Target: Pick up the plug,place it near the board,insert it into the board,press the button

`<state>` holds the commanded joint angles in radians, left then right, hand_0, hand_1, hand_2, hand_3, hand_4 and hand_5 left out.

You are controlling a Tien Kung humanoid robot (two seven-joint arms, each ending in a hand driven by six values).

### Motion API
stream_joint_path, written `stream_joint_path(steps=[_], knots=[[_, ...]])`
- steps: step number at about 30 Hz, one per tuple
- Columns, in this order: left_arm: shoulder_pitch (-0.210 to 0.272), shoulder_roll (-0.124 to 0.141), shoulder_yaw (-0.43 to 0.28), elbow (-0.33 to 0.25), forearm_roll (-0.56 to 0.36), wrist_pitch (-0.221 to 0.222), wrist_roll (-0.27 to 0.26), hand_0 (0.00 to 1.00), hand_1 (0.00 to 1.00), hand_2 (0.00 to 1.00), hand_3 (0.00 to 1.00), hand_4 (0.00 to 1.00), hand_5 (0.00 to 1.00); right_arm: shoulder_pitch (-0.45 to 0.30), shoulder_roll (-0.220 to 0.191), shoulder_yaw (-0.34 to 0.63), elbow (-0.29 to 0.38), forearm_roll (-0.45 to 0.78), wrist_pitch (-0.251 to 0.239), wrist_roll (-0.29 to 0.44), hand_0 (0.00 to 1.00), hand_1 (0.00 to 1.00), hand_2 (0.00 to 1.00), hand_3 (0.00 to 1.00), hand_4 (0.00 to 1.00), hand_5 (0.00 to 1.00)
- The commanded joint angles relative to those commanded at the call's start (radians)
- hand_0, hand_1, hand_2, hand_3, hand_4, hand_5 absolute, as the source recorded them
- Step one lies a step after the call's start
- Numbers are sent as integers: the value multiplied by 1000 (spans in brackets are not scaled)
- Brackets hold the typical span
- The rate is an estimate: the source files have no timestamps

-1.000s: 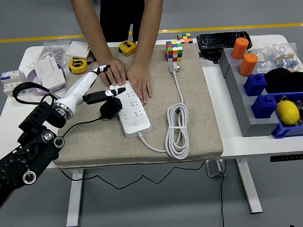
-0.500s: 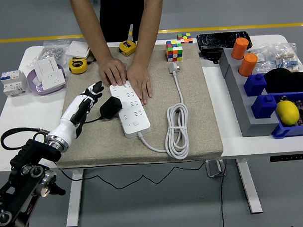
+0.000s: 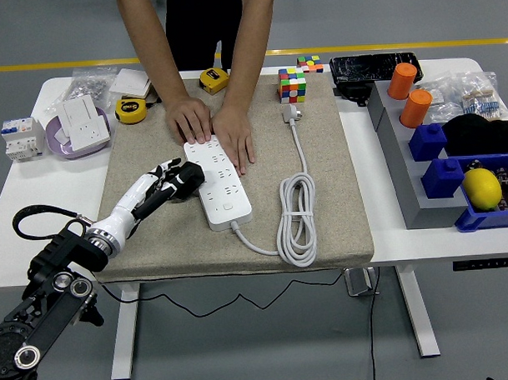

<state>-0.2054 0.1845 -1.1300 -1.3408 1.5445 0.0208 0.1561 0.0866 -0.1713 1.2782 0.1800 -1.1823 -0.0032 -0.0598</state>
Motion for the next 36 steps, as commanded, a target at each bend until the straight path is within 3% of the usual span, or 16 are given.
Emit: stream_joint_path(steps=[16,26,36], knots=[[-84,14,91,-17,185,-17,72,998,998,978,970,993,998,4,0,-3,0,2,-4,4,998,800,725,735,998,747],[-147,30,189,-7,207,-29,98,998,998,967,962,995,998,4,-1,-5,0,-5,-3,1,998,800,725,735,998,751],[-161,30,200,-12,229,-30,100,998,998,962,955,994,998,1,-1,-8,0,-2,-2,1,998,800,726,735,998,754]])
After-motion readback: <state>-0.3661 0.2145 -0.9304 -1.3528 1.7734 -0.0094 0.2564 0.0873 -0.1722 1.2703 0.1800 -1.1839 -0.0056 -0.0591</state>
